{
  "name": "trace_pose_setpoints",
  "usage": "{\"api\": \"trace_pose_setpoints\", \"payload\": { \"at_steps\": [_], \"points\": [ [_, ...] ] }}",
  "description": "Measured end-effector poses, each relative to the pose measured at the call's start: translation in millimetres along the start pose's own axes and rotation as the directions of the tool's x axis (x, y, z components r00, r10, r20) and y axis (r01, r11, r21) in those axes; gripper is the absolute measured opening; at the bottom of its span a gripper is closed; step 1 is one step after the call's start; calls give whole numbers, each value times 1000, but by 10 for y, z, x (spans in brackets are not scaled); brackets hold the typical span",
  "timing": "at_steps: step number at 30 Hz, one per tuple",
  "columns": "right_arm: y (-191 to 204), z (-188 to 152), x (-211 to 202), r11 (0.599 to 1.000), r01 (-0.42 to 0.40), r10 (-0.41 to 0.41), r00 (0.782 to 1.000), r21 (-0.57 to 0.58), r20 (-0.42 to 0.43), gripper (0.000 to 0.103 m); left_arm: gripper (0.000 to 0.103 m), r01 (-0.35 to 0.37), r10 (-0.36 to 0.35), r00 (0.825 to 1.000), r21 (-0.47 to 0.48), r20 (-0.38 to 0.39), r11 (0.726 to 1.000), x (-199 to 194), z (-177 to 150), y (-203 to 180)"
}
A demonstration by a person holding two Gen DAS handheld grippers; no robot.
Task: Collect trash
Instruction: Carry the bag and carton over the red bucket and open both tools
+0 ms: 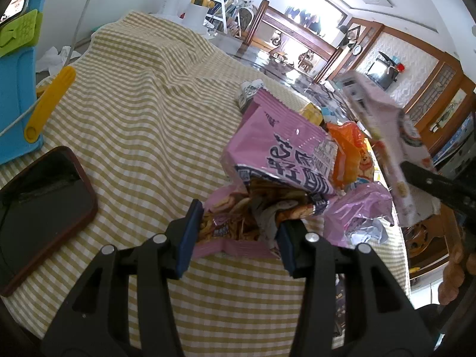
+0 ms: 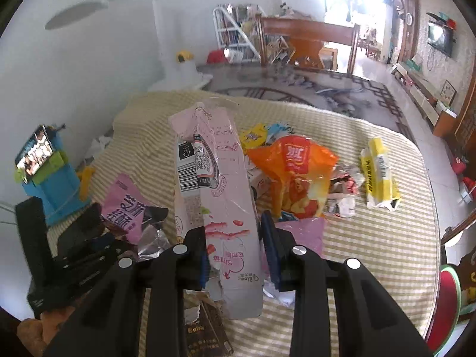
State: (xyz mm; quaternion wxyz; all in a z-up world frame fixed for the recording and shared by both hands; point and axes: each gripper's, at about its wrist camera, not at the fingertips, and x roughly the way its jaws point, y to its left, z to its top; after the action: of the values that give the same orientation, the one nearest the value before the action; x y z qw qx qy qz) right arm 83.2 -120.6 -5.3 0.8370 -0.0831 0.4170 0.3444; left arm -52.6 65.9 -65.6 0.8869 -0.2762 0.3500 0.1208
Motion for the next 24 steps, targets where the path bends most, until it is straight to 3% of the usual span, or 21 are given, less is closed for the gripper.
{"api": "trace_pose_setpoints", "payload": {
  "at_steps": [6, 14, 19, 24],
  "points": [
    [-223, -178, -347, 994, -33, 26, 997, 102, 68, 29, 44, 5, -7, 998, 35, 64, 999, -125, 11, -73],
    [-505, -549, -763, 986, 49, -72, 987, 157, 145, 30, 43, -49, 37, 995, 125, 98, 991, -164, -41, -234],
    [-790, -740, -975, 974, 59, -97, 981, 220, 168, 30, 43, -65, 48, 994, 184, 95, 981, -195, -106, -411],
    [-1031, -935, -1123, 956, 55, -112, 977, 288, 184, 30, 43, -4, -14, 996, 215, 84, 977, -289, -146, -758]
  ]
}}
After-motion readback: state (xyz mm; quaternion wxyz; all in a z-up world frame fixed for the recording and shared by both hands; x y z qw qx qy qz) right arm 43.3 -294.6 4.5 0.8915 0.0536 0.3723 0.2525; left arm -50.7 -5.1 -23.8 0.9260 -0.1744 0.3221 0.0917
